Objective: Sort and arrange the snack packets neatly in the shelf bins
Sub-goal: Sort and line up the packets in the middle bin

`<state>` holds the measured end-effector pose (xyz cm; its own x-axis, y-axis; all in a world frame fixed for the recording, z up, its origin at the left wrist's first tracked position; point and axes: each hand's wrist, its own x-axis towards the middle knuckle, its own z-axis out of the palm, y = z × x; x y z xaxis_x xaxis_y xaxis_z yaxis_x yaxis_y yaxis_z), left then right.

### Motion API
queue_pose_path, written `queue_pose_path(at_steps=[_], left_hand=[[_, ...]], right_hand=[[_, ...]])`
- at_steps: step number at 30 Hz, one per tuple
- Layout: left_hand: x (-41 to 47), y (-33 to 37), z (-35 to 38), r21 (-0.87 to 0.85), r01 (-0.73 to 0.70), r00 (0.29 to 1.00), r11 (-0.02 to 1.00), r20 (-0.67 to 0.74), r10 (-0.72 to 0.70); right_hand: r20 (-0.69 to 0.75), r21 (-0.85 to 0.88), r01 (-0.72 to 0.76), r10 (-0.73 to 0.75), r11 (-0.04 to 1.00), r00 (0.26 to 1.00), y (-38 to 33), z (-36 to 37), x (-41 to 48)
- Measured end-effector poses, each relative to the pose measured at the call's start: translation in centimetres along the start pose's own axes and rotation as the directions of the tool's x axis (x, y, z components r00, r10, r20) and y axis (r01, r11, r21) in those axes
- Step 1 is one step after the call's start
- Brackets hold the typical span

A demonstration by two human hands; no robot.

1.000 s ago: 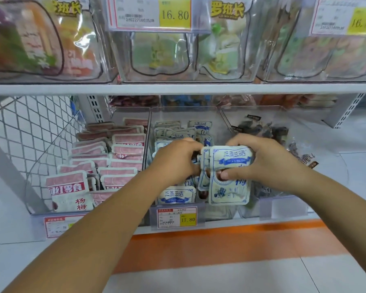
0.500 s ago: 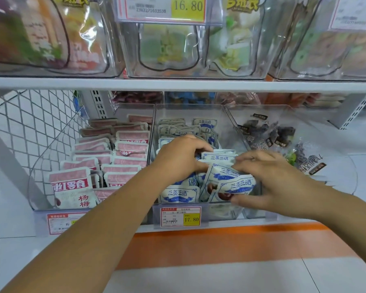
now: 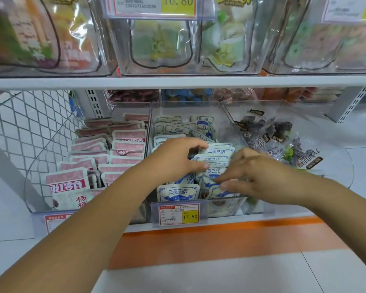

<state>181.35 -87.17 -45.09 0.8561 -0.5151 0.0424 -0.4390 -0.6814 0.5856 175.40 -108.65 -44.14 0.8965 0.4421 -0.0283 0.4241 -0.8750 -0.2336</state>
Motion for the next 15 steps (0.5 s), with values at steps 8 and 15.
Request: queue_pose_path(at_steps=[8, 15], left_hand=[[-2.1, 0.4, -0.5, 0.243, -0.132, 0.98, 0.961, 0.179, 0.089], [-2.1, 0.3, -0.1, 0.308, -0.044, 0.999, 0.95, 0.019, 0.04]], right_hand=[[-0.246, -0.192, -0.025, -0.023, 0.981, 0.969, -0.4, -1.2, 1.4], [0.158, -0.361, 0.001, 0.06, 0.933, 0.986, 0.2, -1.8, 3.9]])
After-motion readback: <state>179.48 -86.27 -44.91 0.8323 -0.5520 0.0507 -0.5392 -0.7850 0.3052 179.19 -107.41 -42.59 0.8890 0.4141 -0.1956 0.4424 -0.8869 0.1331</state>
